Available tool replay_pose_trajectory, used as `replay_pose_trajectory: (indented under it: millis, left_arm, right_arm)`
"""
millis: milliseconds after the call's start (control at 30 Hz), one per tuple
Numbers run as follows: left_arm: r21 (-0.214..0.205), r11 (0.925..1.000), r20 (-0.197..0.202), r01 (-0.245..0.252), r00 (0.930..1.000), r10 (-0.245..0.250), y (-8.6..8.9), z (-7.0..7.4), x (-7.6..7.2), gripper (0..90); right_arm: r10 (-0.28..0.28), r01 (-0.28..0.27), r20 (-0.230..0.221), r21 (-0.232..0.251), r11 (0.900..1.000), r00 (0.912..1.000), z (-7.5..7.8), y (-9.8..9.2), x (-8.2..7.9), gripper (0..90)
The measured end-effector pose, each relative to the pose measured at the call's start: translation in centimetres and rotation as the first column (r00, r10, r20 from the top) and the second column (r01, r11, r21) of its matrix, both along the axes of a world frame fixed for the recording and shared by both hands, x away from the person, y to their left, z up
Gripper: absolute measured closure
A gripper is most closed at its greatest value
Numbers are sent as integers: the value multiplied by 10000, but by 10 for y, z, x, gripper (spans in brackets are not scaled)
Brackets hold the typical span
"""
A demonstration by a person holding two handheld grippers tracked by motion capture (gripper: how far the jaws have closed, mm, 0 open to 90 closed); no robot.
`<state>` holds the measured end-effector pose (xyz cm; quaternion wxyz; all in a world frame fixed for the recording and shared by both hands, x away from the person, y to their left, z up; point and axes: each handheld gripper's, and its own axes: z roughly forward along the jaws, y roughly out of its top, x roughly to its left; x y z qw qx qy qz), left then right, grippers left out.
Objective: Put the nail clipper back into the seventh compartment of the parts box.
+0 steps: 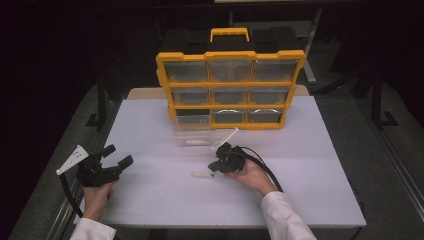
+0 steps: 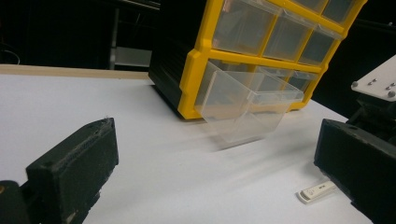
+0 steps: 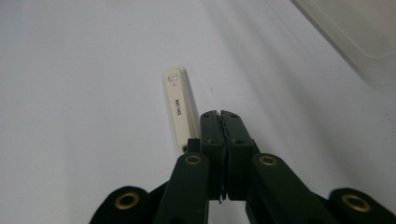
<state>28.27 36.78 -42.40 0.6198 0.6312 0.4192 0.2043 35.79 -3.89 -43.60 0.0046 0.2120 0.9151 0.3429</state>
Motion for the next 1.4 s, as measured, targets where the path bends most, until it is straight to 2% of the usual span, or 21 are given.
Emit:
replay_pose_trajectory:
  millis: [100, 233, 367, 467, 500, 533, 567, 633, 767, 900, 1000, 1167, 1200, 1233, 1367, 1400]
  left_arm:
    - [-27, 10000, -18, -15, 10000, 15, -1, 0, 0, 0]
    - [16, 10000, -34, 0, 10000, 0, -1, 0, 0, 0]
    - [10, 10000, -40, 1, 10000, -1, -1, 0, 0, 0]
    - [-1, 10000, -39, -7, 10000, 7, -1, 0, 0, 0]
    - [-14, 10000, -42, -3, 10000, 3, -1, 0, 0, 0]
    - [-16, 10000, -41, -4, 10000, 4, -1, 0, 0, 0]
    - [6, 10000, -38, 1, 10000, -1, -1, 0, 0, 0]
    - [-6, 10000, -44, 6, 10000, -6, -1, 0, 0, 0]
    - [-36, 10000, -34, 32, 10000, -32, -1, 0, 0, 0]
    - [-30, 10000, -38, 41, 10000, -41, -1, 0, 1, 0]
    - [-30, 10000, -37, 42, 10000, -42, -1, 0, 1, 0]
    - [-33, 10000, -42, 30, 10000, -30, -1, 0, 0, 0]
    - [-38, 10000, -34, 27, 10000, -27, -1, 0, 0, 0]
    - [-31, 10000, -41, 28, 10000, -28, -1, 0, 0, 0]
    - [-25, 10000, -42, 43, 10000, -44, -1, 0, 1, 0]
    - [-30, 10000, -39, 48, 10000, -48, -1, 0, 1, 0]
  right_arm:
    - [-33, 33, -15, -37, 10000, 10000, 3, -1, -1, 825]
    - [-127, 126, -32, -278, 9995, 9999, 8, 1, 1, 660]
    - [-139, 141, 103, -180, 9997, 9999, 15, 4, 1, 516]
    - [-94, 94, 36, -188, 9998, 9999, 16, 5, 1, 480]
    - [7, -10, -94, -375, 9993, 10000, 18, 8, 1, 389]
    - [151, -161, -137, -774, 9969, 9998, 19, 13, 0, 315]
    - [160, -169, -108, -887, 9959, 9998, 18, 16, -1, 255]
    - [168, -175, -69, -1059, 9942, 9998, 18, 20, -1, 202]
    - [378, -381, -48, -1166, 9925, 9993, 18, 26, -1, 166]
    - [738, -759, -182, -1803, 9807, 9971, 14, 39, -2, 177]
    - [802, -833, -240, -1862, 9790, 9965, 12, 42, -3, 194]
    - [906, -903, -78, -2006, 9755, 9959, 11, 48, -5, 226]
    - [1007, -1000, -65, -2033, 9740, 9949, 11, 49, -5, 252]
    - [1112, -1105, -84, -2082, 9718, 9938, 10, 51, -6, 323]
    - [1229, -1231, -140, -2083, 9703, 9923, 10, 53, -6, 366]
    - [1230, -1240, -182, -2109, 9696, 9922, 10, 54, -6, 406]
